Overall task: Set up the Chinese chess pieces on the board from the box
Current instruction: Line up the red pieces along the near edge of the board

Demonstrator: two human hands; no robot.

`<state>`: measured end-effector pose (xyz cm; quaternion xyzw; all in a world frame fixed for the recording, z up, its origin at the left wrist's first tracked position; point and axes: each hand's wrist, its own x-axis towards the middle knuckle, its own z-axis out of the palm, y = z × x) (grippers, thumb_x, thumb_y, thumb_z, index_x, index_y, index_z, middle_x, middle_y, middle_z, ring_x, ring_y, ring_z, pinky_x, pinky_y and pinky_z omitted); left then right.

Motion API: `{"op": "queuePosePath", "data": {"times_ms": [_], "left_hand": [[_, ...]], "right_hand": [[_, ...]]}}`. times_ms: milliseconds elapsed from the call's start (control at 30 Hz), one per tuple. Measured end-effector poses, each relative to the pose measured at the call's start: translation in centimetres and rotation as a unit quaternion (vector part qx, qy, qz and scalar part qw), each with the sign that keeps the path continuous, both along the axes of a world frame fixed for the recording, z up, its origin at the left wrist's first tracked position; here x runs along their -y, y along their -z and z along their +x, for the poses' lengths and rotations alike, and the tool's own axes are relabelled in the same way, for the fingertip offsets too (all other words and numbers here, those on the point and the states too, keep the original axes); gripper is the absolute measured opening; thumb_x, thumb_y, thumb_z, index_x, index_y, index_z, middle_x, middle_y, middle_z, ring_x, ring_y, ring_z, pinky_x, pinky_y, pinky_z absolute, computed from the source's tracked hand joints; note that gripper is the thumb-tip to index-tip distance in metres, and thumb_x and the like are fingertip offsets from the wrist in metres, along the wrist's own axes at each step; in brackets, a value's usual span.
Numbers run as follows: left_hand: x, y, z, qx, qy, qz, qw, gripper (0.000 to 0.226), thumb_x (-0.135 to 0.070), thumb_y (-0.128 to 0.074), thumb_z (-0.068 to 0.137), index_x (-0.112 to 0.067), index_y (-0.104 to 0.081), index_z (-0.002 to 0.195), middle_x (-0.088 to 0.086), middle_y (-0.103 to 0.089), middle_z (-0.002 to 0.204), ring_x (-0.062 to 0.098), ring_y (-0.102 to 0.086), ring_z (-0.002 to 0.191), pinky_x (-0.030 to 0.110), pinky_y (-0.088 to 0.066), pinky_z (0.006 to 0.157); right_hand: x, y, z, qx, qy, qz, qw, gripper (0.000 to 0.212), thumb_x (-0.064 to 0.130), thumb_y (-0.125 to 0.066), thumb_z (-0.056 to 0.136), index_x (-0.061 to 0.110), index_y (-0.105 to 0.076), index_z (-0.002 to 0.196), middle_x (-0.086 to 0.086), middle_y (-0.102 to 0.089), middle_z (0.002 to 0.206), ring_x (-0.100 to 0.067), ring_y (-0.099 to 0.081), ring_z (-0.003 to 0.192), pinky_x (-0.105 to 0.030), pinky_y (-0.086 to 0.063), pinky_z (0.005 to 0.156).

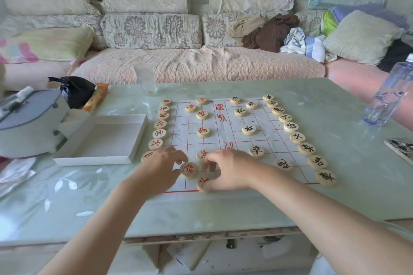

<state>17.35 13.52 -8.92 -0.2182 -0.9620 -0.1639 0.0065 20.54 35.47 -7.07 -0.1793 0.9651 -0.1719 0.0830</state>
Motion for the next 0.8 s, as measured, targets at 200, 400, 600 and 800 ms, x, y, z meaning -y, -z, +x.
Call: {"op": "queuePosePath", "data": {"times_ms": [200,400,600,800], "left_hand": [[0.7,0.7,0.3,0.010,0.040,-0.032,0.999,0.059,-0.039,-0.064,0.083,-0.031,-0.043,0.138,-0.012,-0.044,0.133,0.013,-0.032,0.128,0.035,-0.039,0.102],[-0.8,0.9,1.7,-0.037,0.094,0.013,0.995,0.031,-0.034,-0.065,0.080,-0.031,-0.057,0.110,-0.014,-0.053,0.101,0.009,-0.043,0.097,0.026,-0.042,0.078],[-1.7,0.9,3.1,0.010,0.069,-0.003,0.998,0.036,-0.047,-0.064,0.080,-0.037,-0.055,0.113,-0.019,-0.058,0.104,0.007,-0.054,0.093,0.022,-0.039,0.067],[-1.7,1.8,3.6,0.007,0.062,0.009,0.998,0.039,-0.053,-0.063,0.082,-0.035,-0.058,0.117,-0.017,-0.058,0.103,0.005,-0.046,0.084,0.027,-0.045,0.068]], "right_hand": [[1.0,0.5,-0.4,-0.006,-0.026,0.051,0.998,0.046,0.057,-0.070,0.074,0.037,-0.057,0.114,0.017,-0.055,0.111,-0.009,-0.055,0.100,-0.027,-0.044,0.080],[0.5,1.1,-0.2,0.001,-0.008,0.045,0.999,0.044,0.059,-0.072,0.069,0.038,-0.056,0.104,0.019,-0.056,0.096,-0.006,-0.056,0.093,-0.026,-0.048,0.080],[-0.7,1.2,0.4,0.028,0.005,-0.012,1.000,0.053,0.058,-0.073,0.072,0.039,-0.061,0.120,0.020,-0.058,0.105,-0.001,-0.055,0.097,-0.021,-0.044,0.083],[-0.1,1.6,0.7,0.022,0.006,-0.002,1.000,0.042,0.057,-0.073,0.072,0.037,-0.062,0.107,0.018,-0.059,0.102,-0.005,-0.056,0.094,-0.028,-0.048,0.083]]}}
